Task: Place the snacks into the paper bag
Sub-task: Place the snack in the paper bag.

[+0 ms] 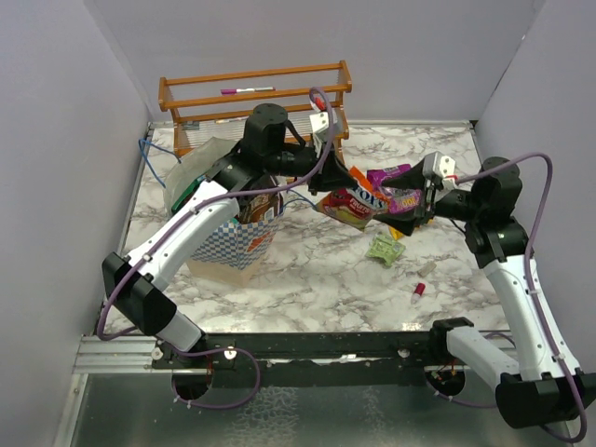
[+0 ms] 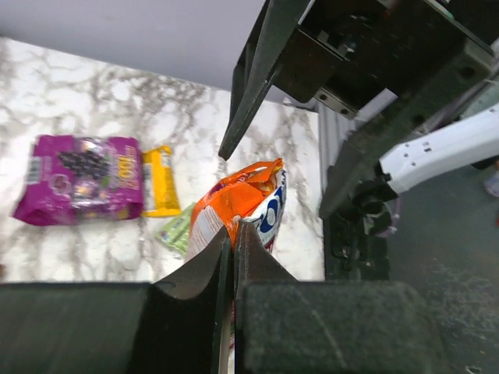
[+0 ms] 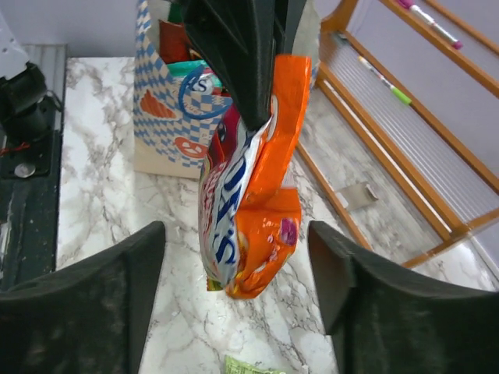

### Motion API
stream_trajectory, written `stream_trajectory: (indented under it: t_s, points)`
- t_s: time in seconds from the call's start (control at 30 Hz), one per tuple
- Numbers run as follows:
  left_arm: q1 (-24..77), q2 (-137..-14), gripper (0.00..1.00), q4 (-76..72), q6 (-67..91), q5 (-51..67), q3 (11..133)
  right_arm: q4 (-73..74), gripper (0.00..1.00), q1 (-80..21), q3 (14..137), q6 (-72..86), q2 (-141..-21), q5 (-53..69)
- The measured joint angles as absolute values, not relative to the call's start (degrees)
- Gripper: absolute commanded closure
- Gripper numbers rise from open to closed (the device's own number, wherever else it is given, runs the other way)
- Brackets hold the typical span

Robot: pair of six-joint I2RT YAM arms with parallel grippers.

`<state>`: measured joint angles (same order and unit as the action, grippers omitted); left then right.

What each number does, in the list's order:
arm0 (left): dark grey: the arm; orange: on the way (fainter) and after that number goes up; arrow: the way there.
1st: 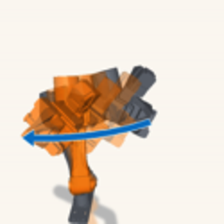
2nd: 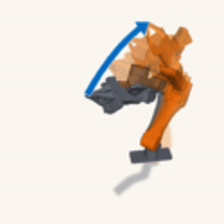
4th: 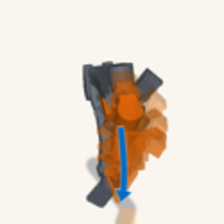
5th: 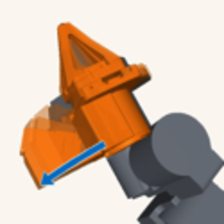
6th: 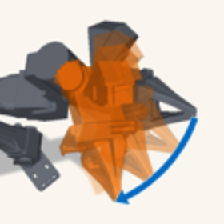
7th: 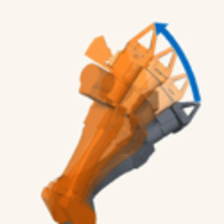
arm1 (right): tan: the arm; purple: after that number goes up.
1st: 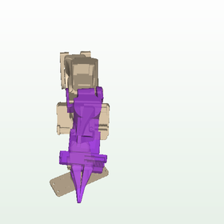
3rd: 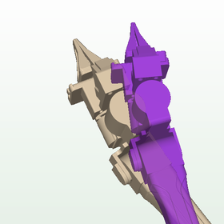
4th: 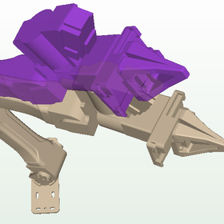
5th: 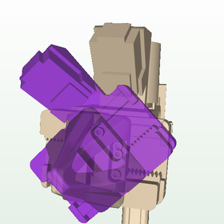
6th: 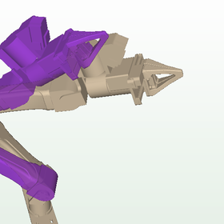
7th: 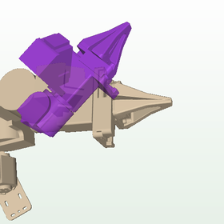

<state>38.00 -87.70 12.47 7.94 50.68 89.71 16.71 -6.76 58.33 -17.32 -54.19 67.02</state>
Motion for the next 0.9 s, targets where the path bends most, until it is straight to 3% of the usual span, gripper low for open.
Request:
stream_trajectory:
  t_s: [0.13,0.43,0.9]
  points:
    - [37.6,-87.6,1.00,16.5,4.5,45.6,95.7,17.4,0.14,-6.6,58.3,-18.2,-51.8,62.1]
    - [34.4,-84.1,1.00,22.1,0.3,31.2,105.2,18.6,0.13,-5.1,57.9,-19.6,-49.5,53.2]
    - [31.0,-72.9,1.00,31.5,-17.6,4.2,98.8,17.7,0.13,-5.1,50.6,-22.0,-51.7,45.1]
